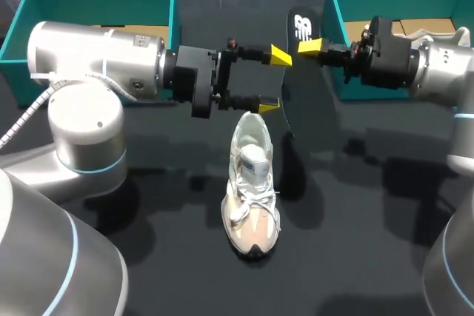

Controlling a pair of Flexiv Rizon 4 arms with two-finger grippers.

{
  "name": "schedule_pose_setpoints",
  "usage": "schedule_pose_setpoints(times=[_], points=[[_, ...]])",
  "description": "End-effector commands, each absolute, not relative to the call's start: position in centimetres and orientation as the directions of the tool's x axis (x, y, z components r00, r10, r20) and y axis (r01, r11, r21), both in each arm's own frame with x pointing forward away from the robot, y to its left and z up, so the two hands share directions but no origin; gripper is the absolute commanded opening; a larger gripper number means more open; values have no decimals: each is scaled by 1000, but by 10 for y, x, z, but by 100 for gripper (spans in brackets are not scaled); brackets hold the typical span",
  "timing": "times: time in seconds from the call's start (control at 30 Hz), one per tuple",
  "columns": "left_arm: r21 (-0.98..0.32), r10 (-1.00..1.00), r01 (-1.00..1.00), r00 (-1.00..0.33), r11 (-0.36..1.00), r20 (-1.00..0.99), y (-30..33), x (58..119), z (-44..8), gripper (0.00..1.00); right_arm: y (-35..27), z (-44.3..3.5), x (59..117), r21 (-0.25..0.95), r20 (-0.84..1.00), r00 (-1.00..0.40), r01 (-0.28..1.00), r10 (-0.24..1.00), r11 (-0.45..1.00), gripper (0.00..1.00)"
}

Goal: Take the shoe out of the shoebox, open the shoe tongue, remove and reinsert the insole, then place the shoe into the shoebox

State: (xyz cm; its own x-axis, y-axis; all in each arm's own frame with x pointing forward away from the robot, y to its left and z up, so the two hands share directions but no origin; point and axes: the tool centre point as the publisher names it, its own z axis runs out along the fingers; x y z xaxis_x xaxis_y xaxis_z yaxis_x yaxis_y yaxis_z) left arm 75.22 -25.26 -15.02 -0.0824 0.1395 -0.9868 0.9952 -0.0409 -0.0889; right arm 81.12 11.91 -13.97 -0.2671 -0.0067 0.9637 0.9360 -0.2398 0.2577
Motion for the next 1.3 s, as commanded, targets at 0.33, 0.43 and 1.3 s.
schedule_pose_setpoints(times=[0.33, 0.43, 1.3], points=[[-57, 146, 998, -60, 25, -987, -264, 761, -158, 96, 128, -143, 808, -10, 1000, 5, 965, -19, -262, 0], [-57, 152, 998, -62, 37, -986, -268, 764, -162, 85, 130, -143, 807, -37, 999, 33, 965, -17, -261, 0], [-43, 167, 999, -47, 29, -985, -280, 760, -169, 25, 136, -156, 802, -110, 994, 113, 950, -6, -292, 0]])
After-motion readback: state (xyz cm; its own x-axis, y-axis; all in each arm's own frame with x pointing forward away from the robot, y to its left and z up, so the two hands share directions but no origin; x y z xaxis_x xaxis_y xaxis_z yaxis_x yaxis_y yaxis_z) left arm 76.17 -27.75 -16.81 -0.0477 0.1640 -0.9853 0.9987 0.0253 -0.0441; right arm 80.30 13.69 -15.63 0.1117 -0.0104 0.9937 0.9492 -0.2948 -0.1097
